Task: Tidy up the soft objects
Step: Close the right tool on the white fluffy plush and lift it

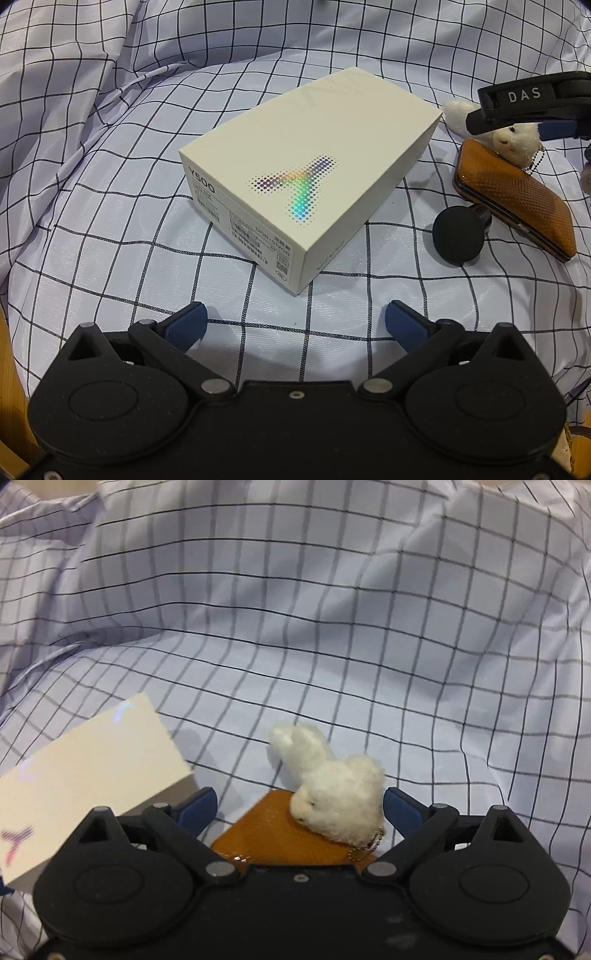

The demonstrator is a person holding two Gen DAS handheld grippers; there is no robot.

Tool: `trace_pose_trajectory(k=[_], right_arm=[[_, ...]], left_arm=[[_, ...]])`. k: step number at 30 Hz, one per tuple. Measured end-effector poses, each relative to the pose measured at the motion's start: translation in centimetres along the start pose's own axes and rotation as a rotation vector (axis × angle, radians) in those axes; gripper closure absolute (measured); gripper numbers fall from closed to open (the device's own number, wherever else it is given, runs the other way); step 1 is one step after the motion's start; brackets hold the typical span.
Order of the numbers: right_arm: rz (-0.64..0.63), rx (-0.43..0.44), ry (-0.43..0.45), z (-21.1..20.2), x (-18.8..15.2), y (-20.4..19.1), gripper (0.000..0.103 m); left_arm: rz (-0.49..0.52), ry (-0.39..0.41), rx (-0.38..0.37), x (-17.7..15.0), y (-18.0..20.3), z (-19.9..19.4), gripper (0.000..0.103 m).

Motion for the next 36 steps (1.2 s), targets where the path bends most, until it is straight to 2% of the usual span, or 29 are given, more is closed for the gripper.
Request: trace_pose_trajectory(k=[4, 6, 9, 14, 16, 21, 27, 31, 34, 35, 36], right_arm=[[0.026, -0.023, 0.003, 0.6, 0.2, 1.4, 0.007], [0.033, -0.033, 0.004, 0.8, 0.4, 2.2, 0.013], [0.057, -0.057, 0.012, 1.0, 1.1, 3.8, 0.015], [0.17, -0.174, 0.044, 0.6, 2.4, 8.5, 0.015], [0.194, -0.196, 0.059, 0.2, 2.6, 9.7, 0.015], [0.178, -0.097, 0.074, -0.4, 2.2, 9.8, 0.011], [0.061, -0.083, 0.003, 1.6, 0.6, 8.8, 0.01], [0.029, -0.093, -0.025, 2.9, -0.2, 9.4, 0.011], [0.027, -0.072, -0.035, 3.3, -0.5, 9.9, 0.031], [0.028, -0.06, -0.044, 3.4, -0.7, 10.0, 0.046], [0.032, -0.043, -0.055, 3.5, -0.9, 10.0, 0.056]], left_arm=[[0.0, 0.0, 0.0, 0.0, 0.0, 0.0, 0.003], [0.0, 0.0, 0.0, 0.0, 0.0, 0.0, 0.003], [0.0, 0.0, 0.0, 0.0, 0.0, 0.0, 0.003], [0.0, 0.001, 0.001, 0.0, 0.0, 0.0, 0.003], [-0.001, 0.002, 0.001, 0.0, 0.0, 0.1, 0.003], [0.0, 0.002, 0.001, 0.0, 0.0, 0.0, 0.003], [-0.001, 0.0, 0.004, 0.0, 0.0, 0.0, 0.003], [-0.002, 0.001, 0.001, 0.0, 0.0, -0.1, 0.003], [-0.006, 0.001, -0.003, 0.1, -0.1, -0.2, 0.004], [-0.007, 0.001, -0.005, 0.1, -0.1, -0.2, 0.004], [-0.006, -0.001, -0.01, 0.1, 0.0, -0.2, 0.004]])
Point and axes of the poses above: each gripper's, at about its wrist camera, not at the fingertips, and z roughly the way its jaws point, y to its right, x to its top, the point moved 8 cm from there along z, roughly the way its jaws point, and after that the axes turned 14 degrees about x, right-handed, at the moved point
